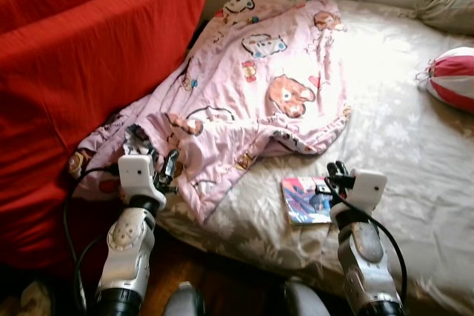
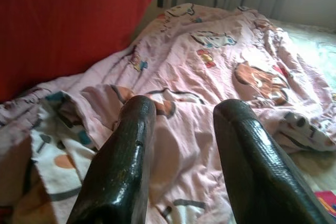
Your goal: Clean up the room
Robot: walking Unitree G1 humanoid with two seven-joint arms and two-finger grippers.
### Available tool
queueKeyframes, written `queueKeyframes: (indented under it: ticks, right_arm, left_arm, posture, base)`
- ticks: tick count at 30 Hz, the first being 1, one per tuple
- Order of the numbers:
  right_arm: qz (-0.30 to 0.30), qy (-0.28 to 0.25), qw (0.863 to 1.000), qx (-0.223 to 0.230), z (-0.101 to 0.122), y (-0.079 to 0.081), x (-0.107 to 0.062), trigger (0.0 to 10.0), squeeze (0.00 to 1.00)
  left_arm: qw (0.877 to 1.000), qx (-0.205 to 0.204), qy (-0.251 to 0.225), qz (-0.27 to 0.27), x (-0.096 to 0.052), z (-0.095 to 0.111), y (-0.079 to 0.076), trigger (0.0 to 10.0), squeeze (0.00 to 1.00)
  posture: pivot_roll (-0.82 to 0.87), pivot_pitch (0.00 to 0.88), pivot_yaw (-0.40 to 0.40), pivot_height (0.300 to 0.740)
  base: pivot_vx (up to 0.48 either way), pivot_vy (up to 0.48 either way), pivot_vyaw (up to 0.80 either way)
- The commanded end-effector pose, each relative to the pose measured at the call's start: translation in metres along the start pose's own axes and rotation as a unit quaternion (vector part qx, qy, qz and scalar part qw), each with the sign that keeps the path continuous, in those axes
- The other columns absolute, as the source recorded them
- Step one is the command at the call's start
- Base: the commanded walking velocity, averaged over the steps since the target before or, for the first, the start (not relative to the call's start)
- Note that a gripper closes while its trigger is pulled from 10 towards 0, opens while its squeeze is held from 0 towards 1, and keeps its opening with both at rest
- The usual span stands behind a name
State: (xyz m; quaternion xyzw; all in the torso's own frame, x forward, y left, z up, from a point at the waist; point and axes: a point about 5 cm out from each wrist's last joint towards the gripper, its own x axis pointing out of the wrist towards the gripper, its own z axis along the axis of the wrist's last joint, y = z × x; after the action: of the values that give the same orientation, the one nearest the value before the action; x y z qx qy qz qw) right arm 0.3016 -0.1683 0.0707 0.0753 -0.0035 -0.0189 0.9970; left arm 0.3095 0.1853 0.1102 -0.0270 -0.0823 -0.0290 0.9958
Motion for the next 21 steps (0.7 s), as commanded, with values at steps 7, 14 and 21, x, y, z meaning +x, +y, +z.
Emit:
queueKeyframes:
  ticks: [7,14,21]
  right_arm:
    - [0.001,0.010,1.000,-0.003,-0.0032,-0.0010,0.0000,10.0,0.00]
    - [-0.001,0.000,1.000,0.001,0.0011,-0.0015,0.0006,10.0,0.00]
    - [-0.011,-0.004,1.000,0.003,0.0028,-0.0039,0.0010,10.0,0.00]
  left_arm:
    - [1.000,-0.007,0.013,0.009,-0.0010,-0.0035,0.0056,10.0,0.00]
    - [1.000,-0.010,0.016,0.006,0.0005,-0.0039,0.0020,10.0,0.00]
    - [1.000,-0.008,0.021,0.004,-0.0025,-0.0066,0.0024,10.0,0.00]
  posture:
    - [0.06,0.206,0.009,0.645]
    - [0.05,0.243,0.019,0.645]
    - [0.04,0.255,0.025,0.645]
  base:
    - [0.000,0.000,0.00]
    - [0.000,0.000,0.00]
    - [0.000,0.000,0.00]
